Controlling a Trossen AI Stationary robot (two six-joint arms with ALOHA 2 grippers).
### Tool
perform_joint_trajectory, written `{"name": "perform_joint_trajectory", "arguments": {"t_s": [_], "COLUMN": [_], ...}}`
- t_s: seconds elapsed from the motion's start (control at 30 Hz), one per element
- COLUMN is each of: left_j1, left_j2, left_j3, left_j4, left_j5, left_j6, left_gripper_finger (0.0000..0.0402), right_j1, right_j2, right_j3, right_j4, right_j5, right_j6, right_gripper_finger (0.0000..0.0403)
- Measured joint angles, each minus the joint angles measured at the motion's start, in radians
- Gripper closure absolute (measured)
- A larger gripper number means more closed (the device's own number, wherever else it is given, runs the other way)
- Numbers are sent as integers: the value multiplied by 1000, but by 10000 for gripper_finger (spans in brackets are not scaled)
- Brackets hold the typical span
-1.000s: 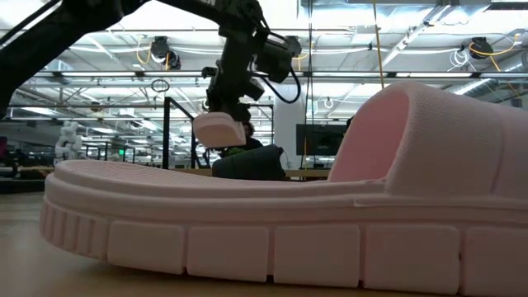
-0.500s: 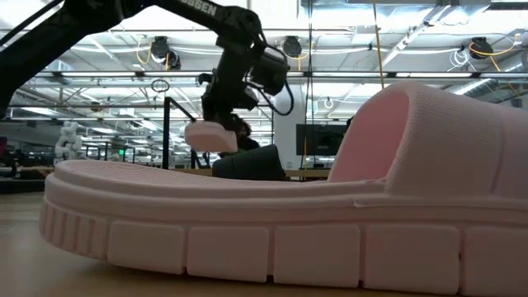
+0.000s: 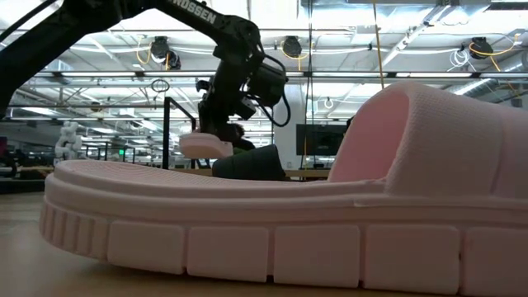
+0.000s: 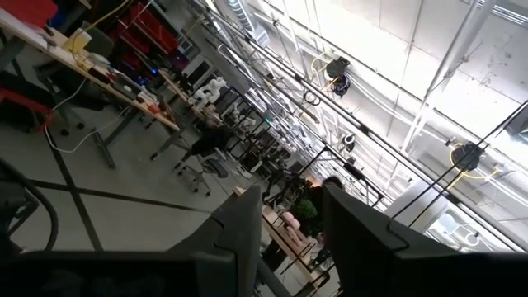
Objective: Pick and place slides into the shelf
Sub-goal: Put the top pink slipper on the shelf
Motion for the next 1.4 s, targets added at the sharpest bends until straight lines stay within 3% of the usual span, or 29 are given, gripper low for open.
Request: {"name": "perform_joint_trajectory", "arguments": {"t_s": [0.43, 0.9, 1.4], "left_j1": [4, 4, -9], "left_j2": [-2, -3, -3], "left_j3": [-86, -127, -128], "left_j4": [44, 74, 60], "left_j5": [-11, -2, 51], "left_j6": [28, 27, 30], "left_gripper_finger": [401, 367, 273], "right_j1": [0, 0, 0], "right_j2": [0, 0, 0], "right_j3": [0, 0, 0], "right_j4": [0, 0, 0], "right_j5": [0, -1, -1], "right_j6": [0, 11, 11], "right_gripper_finger": [284, 284, 284]}}
